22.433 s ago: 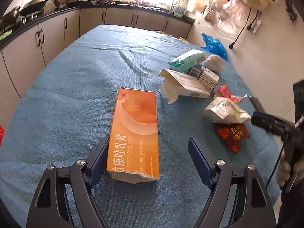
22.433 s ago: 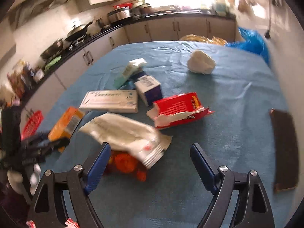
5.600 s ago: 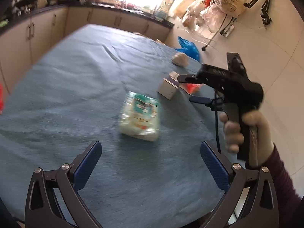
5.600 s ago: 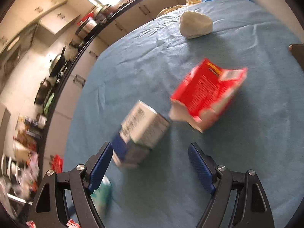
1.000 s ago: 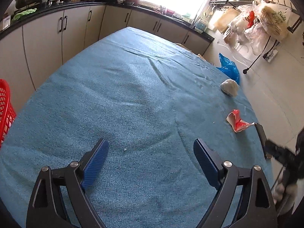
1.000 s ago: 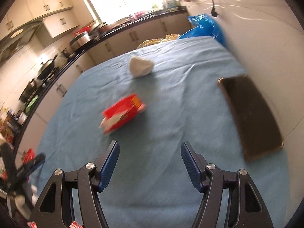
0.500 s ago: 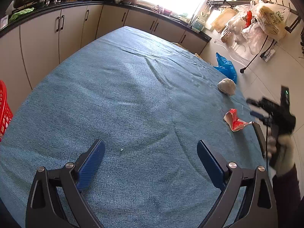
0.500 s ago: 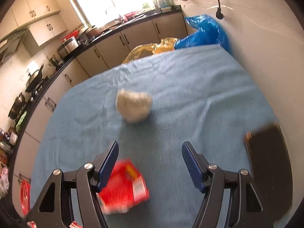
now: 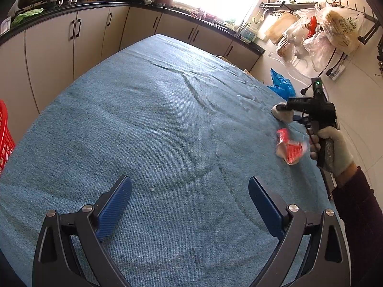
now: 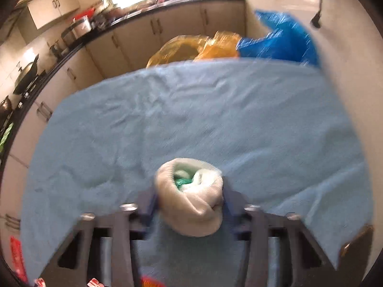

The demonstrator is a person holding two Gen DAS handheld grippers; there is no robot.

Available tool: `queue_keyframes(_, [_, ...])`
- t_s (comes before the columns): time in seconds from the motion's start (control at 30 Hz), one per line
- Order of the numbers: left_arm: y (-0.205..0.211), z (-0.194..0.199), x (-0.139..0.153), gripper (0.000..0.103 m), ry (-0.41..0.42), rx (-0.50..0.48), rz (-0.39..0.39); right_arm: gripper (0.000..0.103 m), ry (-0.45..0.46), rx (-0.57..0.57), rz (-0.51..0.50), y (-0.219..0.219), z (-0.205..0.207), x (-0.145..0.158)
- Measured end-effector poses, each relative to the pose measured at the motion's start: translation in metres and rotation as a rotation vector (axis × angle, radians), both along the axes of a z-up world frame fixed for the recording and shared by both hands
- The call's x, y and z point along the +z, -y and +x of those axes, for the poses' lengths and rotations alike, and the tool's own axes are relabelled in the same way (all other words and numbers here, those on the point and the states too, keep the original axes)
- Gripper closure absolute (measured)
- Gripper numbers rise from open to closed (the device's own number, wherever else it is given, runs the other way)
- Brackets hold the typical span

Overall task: Collect trash
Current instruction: 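Grasp the white tissue lump with the right tool, then grasp the torn red box with the left tool while the right tool holds the tissue lump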

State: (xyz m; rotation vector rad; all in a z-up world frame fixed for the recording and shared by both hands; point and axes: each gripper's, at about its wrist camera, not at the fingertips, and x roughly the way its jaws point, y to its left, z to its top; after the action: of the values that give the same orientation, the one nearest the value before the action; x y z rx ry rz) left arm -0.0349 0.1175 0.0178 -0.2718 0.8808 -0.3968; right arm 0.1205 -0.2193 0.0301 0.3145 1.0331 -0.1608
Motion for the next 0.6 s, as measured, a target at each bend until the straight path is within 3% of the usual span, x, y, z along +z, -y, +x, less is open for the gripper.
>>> queue_keyframes(0.17, [-0.001,-0.001,-0.001,0.006,0.000,-0.002,-0.004,0.067,-0.011,0.191,0.099,-0.056,-0.035,0.011])
queue_keyframes(0.3, [-0.002,0.000,-0.001,0.006,-0.002,-0.006,-0.008,0.067,-0.099,0.330,0.242,-0.103,-0.083,0.000])
queue_keyframes(0.37, [-0.002,0.001,-0.001,0.006,-0.002,-0.006,-0.007,0.067,-0.119,0.386,0.265,-0.120,-0.109,-0.001])
queue_keyframes(0.43, [-0.002,0.001,-0.001,0.006,-0.002,-0.008,-0.008,0.067,-0.061,0.413,0.288,-0.124,-0.137,0.013])
queue_keyframes(0.53, [-0.002,0.001,-0.001,0.005,-0.004,-0.011,-0.008,0.066,0.086,0.353,0.297,-0.100,-0.173,0.043])
queue_keyframes(0.6, [-0.001,0.002,0.000,0.004,-0.006,-0.014,-0.009,0.066,0.145,0.260,0.212,-0.078,-0.200,0.054])
